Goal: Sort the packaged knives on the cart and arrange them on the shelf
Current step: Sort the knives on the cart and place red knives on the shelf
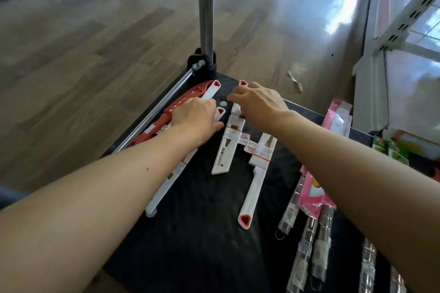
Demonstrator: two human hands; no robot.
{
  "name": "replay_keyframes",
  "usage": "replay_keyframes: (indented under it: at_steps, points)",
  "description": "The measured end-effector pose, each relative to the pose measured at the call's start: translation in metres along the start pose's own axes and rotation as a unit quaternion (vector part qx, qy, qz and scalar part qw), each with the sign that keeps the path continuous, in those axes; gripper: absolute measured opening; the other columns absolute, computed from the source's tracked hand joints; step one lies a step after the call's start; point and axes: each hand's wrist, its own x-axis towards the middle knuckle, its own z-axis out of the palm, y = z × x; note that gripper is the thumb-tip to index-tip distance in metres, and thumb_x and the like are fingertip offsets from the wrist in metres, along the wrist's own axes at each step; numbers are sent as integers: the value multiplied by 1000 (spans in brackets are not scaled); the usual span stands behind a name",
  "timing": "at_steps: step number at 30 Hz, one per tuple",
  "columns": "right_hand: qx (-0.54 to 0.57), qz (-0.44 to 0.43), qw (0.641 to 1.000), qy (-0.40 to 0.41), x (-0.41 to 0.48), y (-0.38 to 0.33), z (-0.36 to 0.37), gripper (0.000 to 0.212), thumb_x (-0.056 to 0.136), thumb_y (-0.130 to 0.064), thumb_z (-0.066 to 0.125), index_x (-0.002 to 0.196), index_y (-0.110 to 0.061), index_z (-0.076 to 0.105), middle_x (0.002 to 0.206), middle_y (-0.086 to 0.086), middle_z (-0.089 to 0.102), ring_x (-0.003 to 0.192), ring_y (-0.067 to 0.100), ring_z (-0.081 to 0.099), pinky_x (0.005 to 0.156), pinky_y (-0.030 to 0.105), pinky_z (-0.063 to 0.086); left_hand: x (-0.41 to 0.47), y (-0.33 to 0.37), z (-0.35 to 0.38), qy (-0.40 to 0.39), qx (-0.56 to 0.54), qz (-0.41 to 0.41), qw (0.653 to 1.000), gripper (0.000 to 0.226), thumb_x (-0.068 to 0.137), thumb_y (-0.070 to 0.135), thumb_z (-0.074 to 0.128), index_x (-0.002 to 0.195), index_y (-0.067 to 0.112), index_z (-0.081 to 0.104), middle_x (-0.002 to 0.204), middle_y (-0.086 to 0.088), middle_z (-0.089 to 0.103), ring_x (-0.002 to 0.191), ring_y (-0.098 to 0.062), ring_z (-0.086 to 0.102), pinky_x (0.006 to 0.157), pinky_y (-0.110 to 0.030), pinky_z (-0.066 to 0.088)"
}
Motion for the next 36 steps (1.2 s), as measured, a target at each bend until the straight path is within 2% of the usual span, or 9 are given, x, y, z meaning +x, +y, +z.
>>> replay_keyframes:
  at_steps: [3,5,10,13,19,22,25,31,36]
  points:
    - [-17,-11,1000,-2,10,4,7,45,95,-10,49,138,-23,44,141,-1,45,127,24,39,90,36,44,13,3,4,3,-18,-10,1000,36,88,41,57,112,13,59,115,-13,61,108,-31,57,75,-36,44]
    - [-35,-26,999,11,11,5,9,42,96,-9,47,136,-21,46,139,0,48,127,23,40,87,33,45,18,4,5,9,-41,-20,999,34,88,38,57,109,12,62,112,-15,63,106,-33,58,78,-36,45]
    - [-76,-43,996,34,8,11,11,37,96,-11,47,131,-20,51,135,-2,51,125,23,42,88,38,46,17,5,9,30,-54,-23,998,32,88,37,56,107,13,65,109,-15,65,103,-33,60,73,-35,43]
    - [-109,-60,991,45,3,13,10,34,96,-15,48,129,-22,52,133,-3,53,122,22,44,85,32,44,12,5,9,39,-57,-9,998,33,89,39,54,108,14,64,109,-13,64,102,-32,60,71,-34,42]
    - [-152,-50,986,56,-26,23,3,32,96,-14,45,128,-16,51,133,1,53,129,26,40,95,34,41,-3,15,-12,96,-109,22,989,35,90,36,56,114,11,63,111,-12,65,103,-30,60,81,-35,45]
    - [-169,-35,984,38,-46,29,-2,37,96,-14,46,133,-16,46,137,2,49,130,25,38,100,34,39,-12,27,-22,144,-128,64,979,34,91,34,55,115,11,62,112,-11,64,103,-28,60,81,-34,44]
    - [-184,-21,982,29,-66,32,-9,37,95,-13,48,132,-15,47,136,2,49,127,23,42,101,33,41,-20,40,-30,187,-140,119,965,29,93,32,52,109,10,63,105,-9,64,98,-27,61,77,-32,44]
    - [-203,-2,979,9,-108,31,-29,34,96,-8,45,130,-7,47,129,8,52,117,23,52,90,32,50,-37,58,-48,266,-176,230,920,28,93,26,54,105,3,66,96,-13,68,86,-30,66,74,-39,54]
    - [-184,34,982,-2,-140,34,-36,31,95,-15,52,125,-6,52,119,8,58,107,22,60,87,31,51,-55,60,-62,266,-156,319,896,34,85,22,58,108,-2,65,95,-17,70,81,-32,69,72,-44,58]
